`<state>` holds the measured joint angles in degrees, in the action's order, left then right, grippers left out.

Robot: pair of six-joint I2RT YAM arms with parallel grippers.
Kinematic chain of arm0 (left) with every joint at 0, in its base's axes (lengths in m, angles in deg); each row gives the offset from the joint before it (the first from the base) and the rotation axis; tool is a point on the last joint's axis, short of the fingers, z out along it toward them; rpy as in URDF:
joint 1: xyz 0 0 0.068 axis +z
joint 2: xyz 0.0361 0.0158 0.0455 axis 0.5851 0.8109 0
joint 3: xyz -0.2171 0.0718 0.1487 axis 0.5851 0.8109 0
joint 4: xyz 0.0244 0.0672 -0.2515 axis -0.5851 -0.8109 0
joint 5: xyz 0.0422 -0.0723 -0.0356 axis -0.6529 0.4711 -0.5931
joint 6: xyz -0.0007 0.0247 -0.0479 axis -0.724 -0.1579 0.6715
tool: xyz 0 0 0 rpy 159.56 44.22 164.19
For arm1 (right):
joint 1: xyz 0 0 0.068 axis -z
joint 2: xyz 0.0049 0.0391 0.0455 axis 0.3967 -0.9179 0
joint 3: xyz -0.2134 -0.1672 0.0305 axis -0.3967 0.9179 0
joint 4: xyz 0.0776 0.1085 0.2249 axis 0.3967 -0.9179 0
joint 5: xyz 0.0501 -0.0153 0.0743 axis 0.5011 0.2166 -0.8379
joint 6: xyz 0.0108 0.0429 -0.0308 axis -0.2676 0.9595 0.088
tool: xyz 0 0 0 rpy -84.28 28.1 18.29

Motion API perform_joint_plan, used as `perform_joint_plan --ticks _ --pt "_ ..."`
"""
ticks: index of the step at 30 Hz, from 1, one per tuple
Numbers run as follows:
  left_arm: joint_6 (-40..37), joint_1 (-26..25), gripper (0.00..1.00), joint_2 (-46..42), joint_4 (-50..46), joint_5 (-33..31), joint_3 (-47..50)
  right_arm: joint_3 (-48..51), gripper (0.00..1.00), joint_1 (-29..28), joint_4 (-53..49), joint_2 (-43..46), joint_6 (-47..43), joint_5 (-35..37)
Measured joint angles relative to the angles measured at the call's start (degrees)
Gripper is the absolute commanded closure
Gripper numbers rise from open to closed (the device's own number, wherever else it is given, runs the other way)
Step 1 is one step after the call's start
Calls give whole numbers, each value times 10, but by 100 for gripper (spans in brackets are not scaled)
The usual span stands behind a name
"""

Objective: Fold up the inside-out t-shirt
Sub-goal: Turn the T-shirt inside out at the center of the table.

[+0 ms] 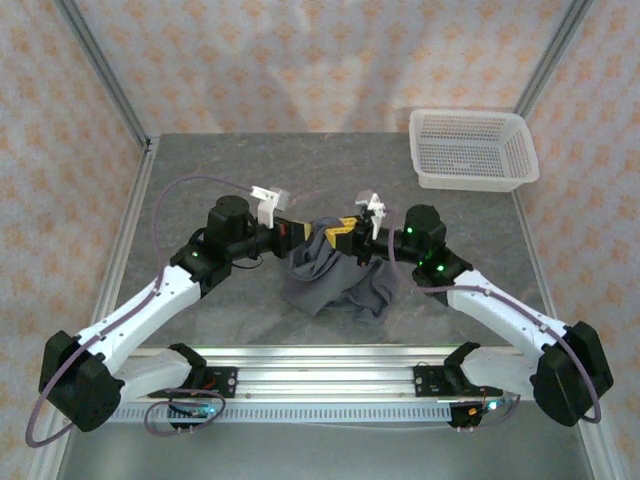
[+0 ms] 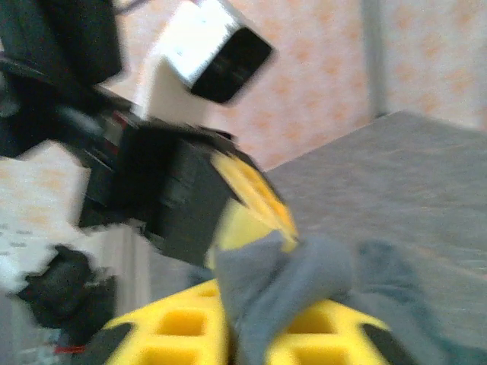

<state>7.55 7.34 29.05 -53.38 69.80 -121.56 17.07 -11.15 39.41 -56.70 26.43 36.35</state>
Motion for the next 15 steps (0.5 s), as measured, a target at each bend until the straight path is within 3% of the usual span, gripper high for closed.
perform_joint_plan --ticks 5,9,11,15 --pt "94 8 100 -26 55 13 2 81 49 0 7 -20 -17 192" --pt "137 8 100 -28 62 13 2 90 46 1 -36 9 27 229" --pt "148 8 100 -28 63 12 4 90 49 -3 -56 61 66 235" --pt "159 8 100 -19 63 9 5 89 69 -59 -89 176 120 255"
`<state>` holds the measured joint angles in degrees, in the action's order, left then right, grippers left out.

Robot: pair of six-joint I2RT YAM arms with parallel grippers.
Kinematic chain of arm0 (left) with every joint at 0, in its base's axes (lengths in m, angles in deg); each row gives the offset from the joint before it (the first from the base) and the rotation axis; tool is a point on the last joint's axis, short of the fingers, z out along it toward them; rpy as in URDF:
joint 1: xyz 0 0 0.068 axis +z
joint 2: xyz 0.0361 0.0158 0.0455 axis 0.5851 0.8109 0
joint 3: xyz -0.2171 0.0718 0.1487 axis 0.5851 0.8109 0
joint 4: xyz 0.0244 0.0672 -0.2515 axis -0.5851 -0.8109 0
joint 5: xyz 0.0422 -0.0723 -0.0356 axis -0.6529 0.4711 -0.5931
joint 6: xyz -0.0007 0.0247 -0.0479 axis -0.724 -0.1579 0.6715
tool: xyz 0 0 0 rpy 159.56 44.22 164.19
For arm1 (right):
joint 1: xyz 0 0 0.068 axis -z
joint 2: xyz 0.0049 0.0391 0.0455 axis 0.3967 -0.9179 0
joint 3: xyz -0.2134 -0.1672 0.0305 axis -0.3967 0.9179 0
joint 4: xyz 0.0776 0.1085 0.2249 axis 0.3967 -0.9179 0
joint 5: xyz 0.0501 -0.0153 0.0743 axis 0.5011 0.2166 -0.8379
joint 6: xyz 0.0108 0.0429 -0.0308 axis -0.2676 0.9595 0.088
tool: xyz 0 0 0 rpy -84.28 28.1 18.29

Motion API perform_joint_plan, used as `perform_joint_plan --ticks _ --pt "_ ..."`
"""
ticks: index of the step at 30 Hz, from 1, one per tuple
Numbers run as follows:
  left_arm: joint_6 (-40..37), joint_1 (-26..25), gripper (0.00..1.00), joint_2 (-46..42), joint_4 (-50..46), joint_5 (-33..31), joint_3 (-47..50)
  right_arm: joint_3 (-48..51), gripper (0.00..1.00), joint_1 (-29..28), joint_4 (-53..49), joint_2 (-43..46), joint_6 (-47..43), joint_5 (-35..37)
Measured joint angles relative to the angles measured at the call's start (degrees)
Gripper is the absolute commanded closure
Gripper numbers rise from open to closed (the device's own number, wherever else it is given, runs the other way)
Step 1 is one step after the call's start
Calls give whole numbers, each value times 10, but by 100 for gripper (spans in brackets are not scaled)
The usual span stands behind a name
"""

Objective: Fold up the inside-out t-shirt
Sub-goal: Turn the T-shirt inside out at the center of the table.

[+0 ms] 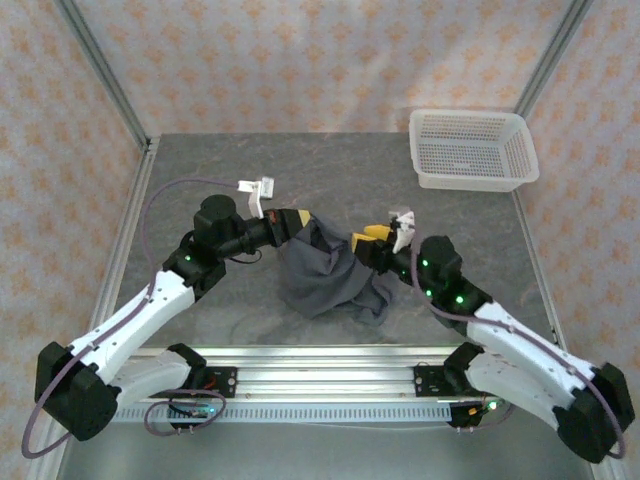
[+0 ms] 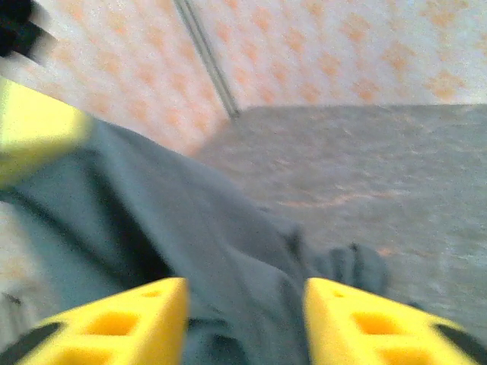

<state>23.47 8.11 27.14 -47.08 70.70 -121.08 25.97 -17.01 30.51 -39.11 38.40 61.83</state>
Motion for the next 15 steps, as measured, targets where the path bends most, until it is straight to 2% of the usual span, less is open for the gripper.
perform_joint_plan --ticks 3,5,9,11,14,15 --pt "3 0 100 14 0 -1 0 -8 75 -86 -30 34 8 37" --pt "6 0 100 23 0 -2 0 -23 80 -123 -46 26 10 67" --pt "13 0 100 28 -4 -6 0 -94 86 -140 -111 -60 57 139" --pt "14 0 100 28 -7 -13 0 -149 82 -140 -154 -129 101 153" --pt "14 0 100 28 -15 -22 0 -188 65 -141 -193 -187 203 156" --pt "14 0 100 28 -17 -26 0 -189 63 -141 -205 -191 249 161"
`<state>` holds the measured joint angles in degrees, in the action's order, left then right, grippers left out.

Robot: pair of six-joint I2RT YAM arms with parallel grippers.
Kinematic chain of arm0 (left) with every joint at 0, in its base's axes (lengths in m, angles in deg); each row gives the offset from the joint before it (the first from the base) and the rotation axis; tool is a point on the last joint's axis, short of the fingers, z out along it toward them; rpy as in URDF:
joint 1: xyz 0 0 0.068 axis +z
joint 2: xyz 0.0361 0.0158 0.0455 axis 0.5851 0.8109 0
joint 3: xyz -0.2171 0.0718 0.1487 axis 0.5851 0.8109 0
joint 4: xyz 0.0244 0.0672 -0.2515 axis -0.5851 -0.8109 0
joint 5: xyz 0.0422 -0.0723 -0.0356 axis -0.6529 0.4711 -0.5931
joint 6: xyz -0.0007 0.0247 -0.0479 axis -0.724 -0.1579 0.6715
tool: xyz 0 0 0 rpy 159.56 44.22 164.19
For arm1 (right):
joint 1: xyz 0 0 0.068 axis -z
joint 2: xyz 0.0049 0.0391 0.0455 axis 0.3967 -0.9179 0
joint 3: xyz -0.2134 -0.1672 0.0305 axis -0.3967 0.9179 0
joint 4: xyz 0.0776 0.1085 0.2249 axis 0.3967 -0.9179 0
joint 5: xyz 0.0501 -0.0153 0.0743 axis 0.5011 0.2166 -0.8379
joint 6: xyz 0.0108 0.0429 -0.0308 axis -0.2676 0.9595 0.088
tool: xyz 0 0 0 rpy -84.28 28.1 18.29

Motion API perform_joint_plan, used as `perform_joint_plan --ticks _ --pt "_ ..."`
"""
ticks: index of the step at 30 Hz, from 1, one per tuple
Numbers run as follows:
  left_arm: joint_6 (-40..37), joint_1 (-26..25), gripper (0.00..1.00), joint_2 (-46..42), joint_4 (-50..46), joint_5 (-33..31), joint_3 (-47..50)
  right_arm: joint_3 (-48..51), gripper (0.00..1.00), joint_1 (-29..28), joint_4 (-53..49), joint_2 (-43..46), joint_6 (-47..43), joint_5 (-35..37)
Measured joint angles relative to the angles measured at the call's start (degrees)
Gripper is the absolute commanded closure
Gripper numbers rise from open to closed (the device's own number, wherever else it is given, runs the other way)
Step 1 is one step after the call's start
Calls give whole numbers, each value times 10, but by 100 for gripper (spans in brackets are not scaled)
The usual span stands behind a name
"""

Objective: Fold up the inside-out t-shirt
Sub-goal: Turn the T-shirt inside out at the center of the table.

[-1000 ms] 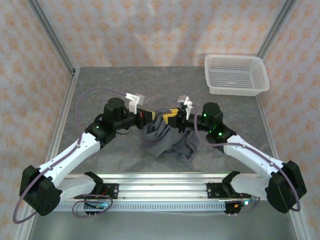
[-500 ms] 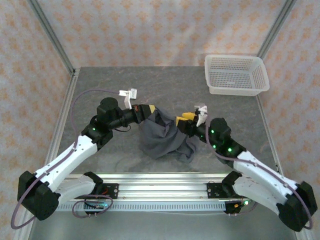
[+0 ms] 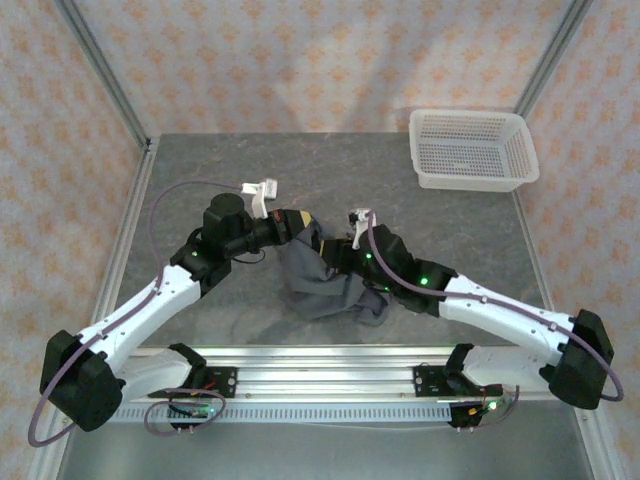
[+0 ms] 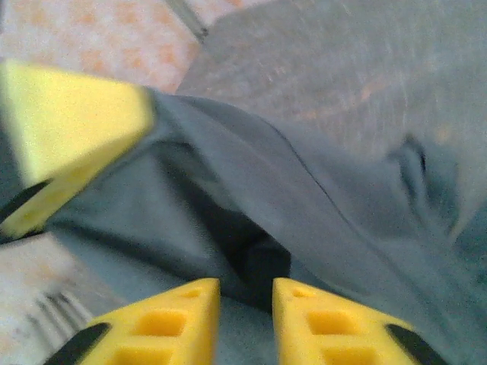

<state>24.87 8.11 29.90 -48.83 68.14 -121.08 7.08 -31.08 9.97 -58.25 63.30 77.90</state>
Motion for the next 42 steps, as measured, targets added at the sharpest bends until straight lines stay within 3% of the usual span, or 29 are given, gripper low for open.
perform_joint_plan --ticks 6,14,31,33,38,42 --pt "0 0 100 1 -2 -6 0 0 59 0 -54 -3 219 12" --pt "0 0 100 2 -2 -6 0 1 57 3 -26 -44 350 9" --pt "0 0 100 -1 -4 -6 8 -21 63 25 -38 -78 336 65" --pt "0 0 100 -1 -4 -6 8 -21 69 28 -36 -78 333 64" --pt "-2 0 100 -1 -5 -8 8 -21 100 33 -20 -86 322 55" --pt "-15 2 100 -4 -36 -39 8 -21 100 43 -17 -81 300 42"
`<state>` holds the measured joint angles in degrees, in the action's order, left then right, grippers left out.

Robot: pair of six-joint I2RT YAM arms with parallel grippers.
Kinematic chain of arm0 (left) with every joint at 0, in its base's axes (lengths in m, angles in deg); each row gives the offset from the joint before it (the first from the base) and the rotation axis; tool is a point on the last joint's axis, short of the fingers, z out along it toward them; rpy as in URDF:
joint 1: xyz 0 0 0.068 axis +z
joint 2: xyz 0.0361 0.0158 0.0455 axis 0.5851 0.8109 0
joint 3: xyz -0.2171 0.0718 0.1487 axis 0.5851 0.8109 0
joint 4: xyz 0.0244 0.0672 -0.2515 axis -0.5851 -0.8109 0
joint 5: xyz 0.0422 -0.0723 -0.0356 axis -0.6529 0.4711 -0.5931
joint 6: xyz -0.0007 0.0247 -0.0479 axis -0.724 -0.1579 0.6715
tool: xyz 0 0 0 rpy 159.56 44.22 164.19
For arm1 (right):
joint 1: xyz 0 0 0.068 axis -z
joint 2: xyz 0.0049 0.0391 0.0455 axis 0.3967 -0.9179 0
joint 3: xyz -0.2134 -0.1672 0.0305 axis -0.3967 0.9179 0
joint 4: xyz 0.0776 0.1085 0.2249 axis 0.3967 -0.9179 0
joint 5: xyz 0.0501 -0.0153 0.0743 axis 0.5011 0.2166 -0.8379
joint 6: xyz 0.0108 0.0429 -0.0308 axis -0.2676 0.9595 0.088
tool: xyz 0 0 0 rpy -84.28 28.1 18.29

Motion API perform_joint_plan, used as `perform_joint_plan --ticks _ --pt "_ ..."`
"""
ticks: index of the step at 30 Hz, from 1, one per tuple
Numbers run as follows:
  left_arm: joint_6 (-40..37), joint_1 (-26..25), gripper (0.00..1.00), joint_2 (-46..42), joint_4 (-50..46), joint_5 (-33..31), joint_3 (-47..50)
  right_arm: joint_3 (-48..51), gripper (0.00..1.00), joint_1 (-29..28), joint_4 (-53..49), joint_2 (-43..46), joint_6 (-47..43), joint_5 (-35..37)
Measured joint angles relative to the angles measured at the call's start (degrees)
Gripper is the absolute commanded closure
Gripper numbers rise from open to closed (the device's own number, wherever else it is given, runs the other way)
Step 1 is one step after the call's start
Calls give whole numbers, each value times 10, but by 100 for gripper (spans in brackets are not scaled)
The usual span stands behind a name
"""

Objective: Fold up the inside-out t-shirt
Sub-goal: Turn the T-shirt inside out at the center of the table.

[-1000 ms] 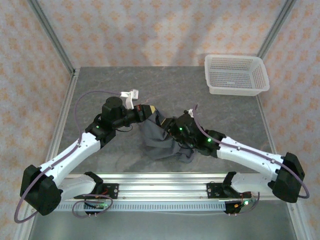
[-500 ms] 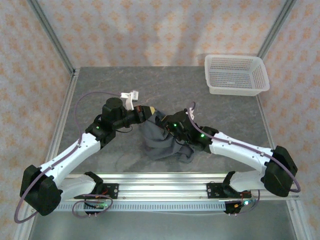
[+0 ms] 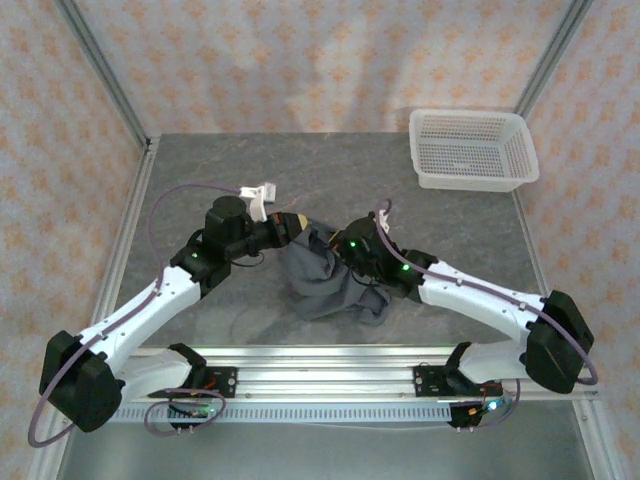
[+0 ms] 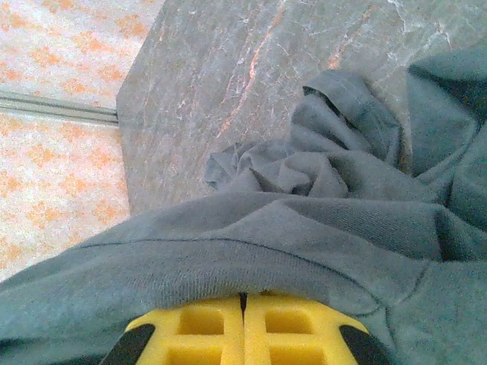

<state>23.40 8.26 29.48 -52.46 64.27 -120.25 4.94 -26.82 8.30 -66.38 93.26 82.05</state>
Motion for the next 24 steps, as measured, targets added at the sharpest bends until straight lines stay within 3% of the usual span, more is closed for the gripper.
perform_joint_plan --ticks 3,9,16,19,24 --pt "-24 10 100 1 -46 -57 0 -2 100 19 -1 26 -67 -55" --pt "-72 25 98 103 -45 -157 14 -57 100 91 13 87 -205 -288" --pt "-78 22 58 169 45 -173 57 -61 100 154 19 86 -244 -426" --pt "-92 29 45 126 31 -198 80 -63 100 175 19 86 -254 -445" --pt "-132 29 43 -59 -1 -214 93 -63 100 203 19 77 -260 -460"
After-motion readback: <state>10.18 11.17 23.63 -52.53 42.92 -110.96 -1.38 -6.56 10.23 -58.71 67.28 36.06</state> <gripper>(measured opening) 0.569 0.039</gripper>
